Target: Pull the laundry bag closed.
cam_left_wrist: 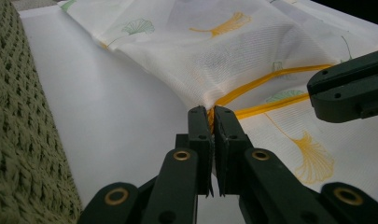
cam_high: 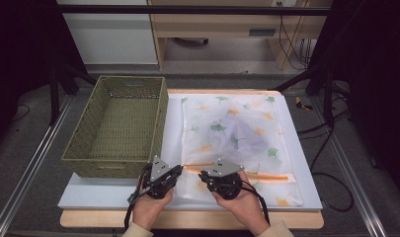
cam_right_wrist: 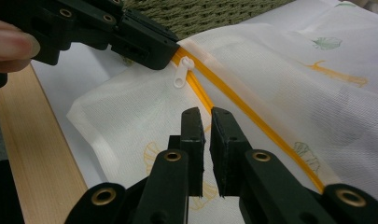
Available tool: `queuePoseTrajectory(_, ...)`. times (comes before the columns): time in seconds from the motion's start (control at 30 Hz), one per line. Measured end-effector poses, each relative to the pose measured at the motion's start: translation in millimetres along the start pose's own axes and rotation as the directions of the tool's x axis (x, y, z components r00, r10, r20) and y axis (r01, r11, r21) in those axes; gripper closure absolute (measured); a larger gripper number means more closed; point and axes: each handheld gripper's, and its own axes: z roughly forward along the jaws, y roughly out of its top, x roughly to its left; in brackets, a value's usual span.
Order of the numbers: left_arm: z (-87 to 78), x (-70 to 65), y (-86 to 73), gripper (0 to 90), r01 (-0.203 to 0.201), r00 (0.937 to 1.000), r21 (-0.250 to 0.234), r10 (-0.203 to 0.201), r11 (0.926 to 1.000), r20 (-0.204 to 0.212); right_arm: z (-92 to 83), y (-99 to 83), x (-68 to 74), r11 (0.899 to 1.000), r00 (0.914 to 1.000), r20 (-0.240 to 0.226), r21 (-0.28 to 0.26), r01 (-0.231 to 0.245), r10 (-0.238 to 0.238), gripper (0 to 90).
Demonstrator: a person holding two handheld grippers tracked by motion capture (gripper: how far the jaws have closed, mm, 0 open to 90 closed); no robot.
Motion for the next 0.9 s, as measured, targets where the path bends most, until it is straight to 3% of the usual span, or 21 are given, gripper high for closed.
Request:
queuePoseTrajectory(0.6,4.1,2.3,-2.2,85.9,0.004,1.0,0.011,-0.004,0.9999,-0.001,-6.0,5.1,-8.7,1.0,0.9997,0.024,-0.015,-0.001,0.001,85.9)
queuePoseTrajectory(0.9,4.4,2.5,-3.3,86.0,0.007,0.9999,0.011,-0.007,0.9999,-0.012,9.2,11.7,-8.1,0.999,0.9997,0.021,0.031,0.013,-0.014,89.7)
